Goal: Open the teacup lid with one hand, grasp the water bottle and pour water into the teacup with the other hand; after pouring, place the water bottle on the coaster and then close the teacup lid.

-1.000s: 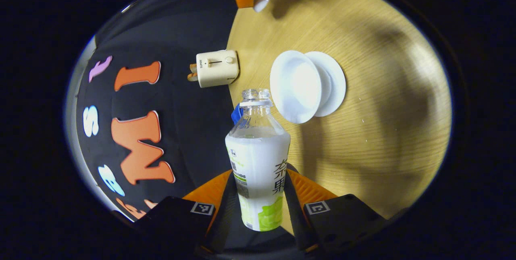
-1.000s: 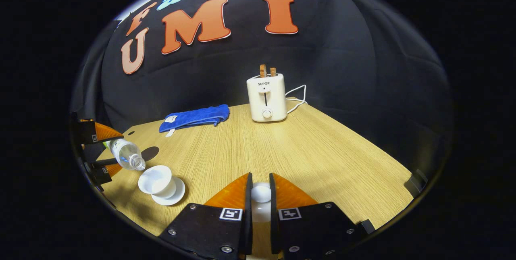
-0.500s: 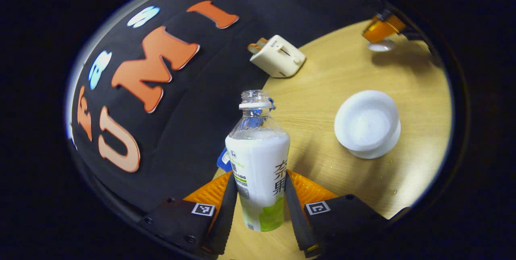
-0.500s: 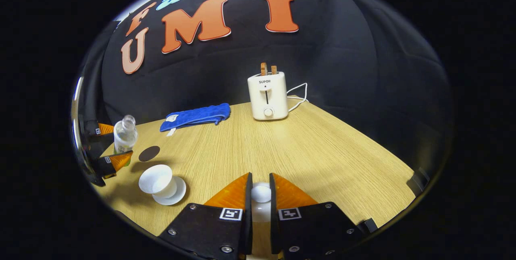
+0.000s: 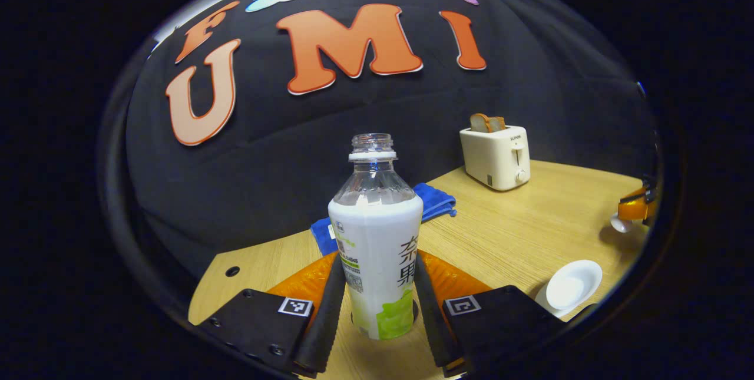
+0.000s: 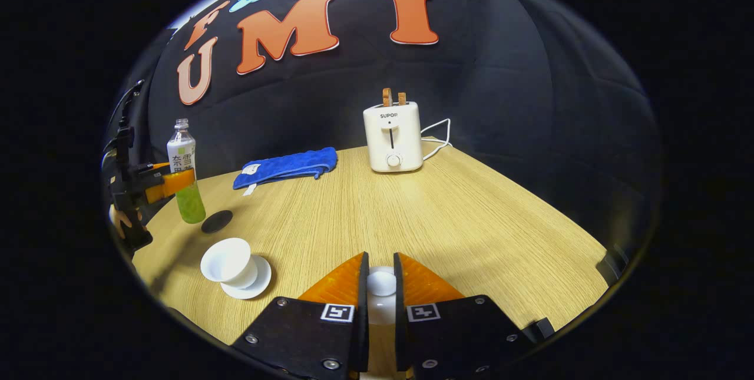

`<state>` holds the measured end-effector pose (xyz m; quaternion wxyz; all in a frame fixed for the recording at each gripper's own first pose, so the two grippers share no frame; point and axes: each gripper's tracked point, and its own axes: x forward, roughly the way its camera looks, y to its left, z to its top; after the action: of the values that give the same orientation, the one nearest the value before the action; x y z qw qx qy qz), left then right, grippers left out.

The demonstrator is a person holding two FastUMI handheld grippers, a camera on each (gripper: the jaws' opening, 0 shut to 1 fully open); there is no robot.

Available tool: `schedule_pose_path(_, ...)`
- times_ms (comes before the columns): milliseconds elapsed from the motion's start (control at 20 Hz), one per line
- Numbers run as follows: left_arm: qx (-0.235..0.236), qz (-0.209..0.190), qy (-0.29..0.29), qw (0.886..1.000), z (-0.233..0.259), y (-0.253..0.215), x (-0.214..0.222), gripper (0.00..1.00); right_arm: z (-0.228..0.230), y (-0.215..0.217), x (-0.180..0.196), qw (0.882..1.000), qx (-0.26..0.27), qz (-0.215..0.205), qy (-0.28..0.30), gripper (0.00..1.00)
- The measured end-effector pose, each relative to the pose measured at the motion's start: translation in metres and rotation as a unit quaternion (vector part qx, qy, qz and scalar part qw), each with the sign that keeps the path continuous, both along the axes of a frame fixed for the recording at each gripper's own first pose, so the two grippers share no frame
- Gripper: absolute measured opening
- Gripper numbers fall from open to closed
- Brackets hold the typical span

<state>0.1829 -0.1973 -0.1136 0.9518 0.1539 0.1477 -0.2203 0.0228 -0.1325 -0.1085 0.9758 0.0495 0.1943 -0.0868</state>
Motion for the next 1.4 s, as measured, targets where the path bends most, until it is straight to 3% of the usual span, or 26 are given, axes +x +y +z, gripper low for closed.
schedule_pose_path(300,-0.063,0.03,0.003,0.998,-0.02,0.015,0.027,0.68,-0.004,0.004,0.002,1.0,-0.004,0.005,0.007,0.18)
schedule_pose_path(550,-0.075,0.044,0.01,0.996,-0.033,0.018,0.034,0.65,-0.008,0.004,0.002,1.0,-0.004,0.006,0.013,0.18)
schedule_pose_path(1000,-0.097,0.054,0.017,0.994,-0.038,0.022,0.032,0.73,0.006,0.016,0.003,1.0,-0.011,0.017,-0.003,0.18)
schedule_pose_path(1100,-0.099,0.054,0.023,0.993,-0.041,0.023,0.028,0.7,0.006,0.021,0.005,1.0,-0.013,0.021,-0.003,0.18)
schedule_pose_path(1150,-0.098,0.055,0.022,0.993,-0.041,0.024,0.027,0.76,0.007,0.023,0.005,1.0,-0.013,0.024,-0.003,0.18)
schedule_pose_path(1200,-0.093,0.058,0.018,0.994,-0.039,0.026,0.028,0.75,0.008,0.025,0.005,1.0,-0.011,0.026,-0.005,0.18)
schedule_pose_path(1400,-0.065,0.069,0.002,0.995,-0.039,0.038,0.014,0.93,0.014,0.033,0.004,0.999,-0.016,0.033,-0.014,0.18)
